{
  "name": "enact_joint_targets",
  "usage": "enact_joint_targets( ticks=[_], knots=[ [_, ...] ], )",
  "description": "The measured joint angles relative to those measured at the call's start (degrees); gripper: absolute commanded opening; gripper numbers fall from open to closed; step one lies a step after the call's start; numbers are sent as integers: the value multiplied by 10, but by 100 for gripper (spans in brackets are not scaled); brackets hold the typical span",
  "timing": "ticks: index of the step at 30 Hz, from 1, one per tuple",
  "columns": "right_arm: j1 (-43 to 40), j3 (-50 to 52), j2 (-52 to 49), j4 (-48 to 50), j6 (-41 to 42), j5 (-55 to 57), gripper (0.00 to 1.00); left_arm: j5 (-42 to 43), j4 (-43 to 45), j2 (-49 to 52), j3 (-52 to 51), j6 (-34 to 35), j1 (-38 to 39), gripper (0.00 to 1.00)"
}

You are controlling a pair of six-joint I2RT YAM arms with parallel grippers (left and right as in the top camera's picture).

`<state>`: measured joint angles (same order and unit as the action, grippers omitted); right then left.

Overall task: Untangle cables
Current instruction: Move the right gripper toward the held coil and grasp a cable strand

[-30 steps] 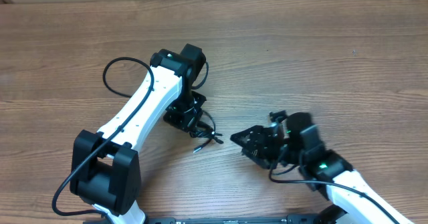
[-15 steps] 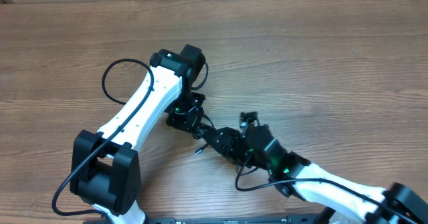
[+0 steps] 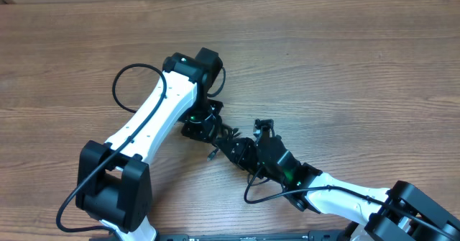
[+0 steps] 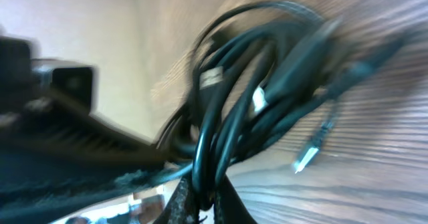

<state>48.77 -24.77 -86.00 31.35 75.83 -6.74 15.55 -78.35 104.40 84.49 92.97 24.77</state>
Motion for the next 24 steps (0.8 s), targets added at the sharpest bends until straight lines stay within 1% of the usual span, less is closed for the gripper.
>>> enact_joint_targets(
  ticks=[4, 6, 11, 13, 15, 17, 19, 24],
  knots=[
    [-10, 0, 0, -11, -57, -15, 4, -2, 1, 0, 0, -43, -5, 4],
    [-25, 0, 4, -27, -91, -45, 4, -14, 1, 0, 0, -83, -15, 4],
    [-98, 0, 67, -126, -144, -136, 4, -56, -2, 0, 1, -205, -69, 5],
    [-128, 0, 99, -151, -152, -164, 4, -66, -2, 0, 1, -255, -93, 29],
    [-152, 0, 126, -159, -150, -193, 4, -77, -2, 0, 1, -297, -112, 56],
    [-169, 0, 142, -159, -130, -220, 4, -81, 1, 0, 1, -342, -121, 68],
    [-181, 0, 147, -160, -102, -245, 4, -78, 13, 0, 1, -408, -120, 75],
    [-201, 0, 148, -182, -32, -296, 4, -24, 52, 0, 1, -584, -102, 76]
  ],
)
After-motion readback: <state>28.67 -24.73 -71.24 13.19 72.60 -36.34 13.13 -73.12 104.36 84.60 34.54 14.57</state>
